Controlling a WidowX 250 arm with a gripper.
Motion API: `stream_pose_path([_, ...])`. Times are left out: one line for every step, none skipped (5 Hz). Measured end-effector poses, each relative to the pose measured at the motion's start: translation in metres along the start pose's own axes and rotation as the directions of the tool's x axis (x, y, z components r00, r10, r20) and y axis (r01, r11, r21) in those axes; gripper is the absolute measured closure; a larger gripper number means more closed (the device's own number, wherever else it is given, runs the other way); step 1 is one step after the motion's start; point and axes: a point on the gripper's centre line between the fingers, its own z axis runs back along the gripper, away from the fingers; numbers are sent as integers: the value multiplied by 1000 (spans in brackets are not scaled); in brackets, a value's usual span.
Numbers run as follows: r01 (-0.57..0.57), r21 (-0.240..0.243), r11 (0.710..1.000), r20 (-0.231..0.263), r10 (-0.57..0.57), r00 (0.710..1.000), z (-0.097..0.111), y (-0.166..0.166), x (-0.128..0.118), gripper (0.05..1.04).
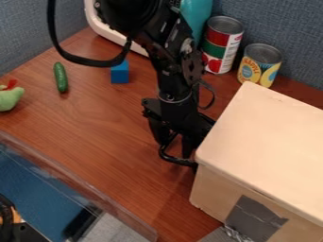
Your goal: Open the drawer
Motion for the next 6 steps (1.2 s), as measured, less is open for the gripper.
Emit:
stream_pose_path([14,12,1000,-22,-13,1000,3,12,1,736])
stream_pose_path([41,88,995,-61,-36,998,6,24,-1,916])
stream_pose_path([34,116,993,-83,-25,996,7,43,-5,953])
stream_pose_path([33,140,990,-110,-18,994,8,59,-10,955])
stream_pose_path([32,159,987,-123,-13,992,12,67,-16,955])
stream_pose_path([18,169,986,-123,3,992,15,80,-19,955])
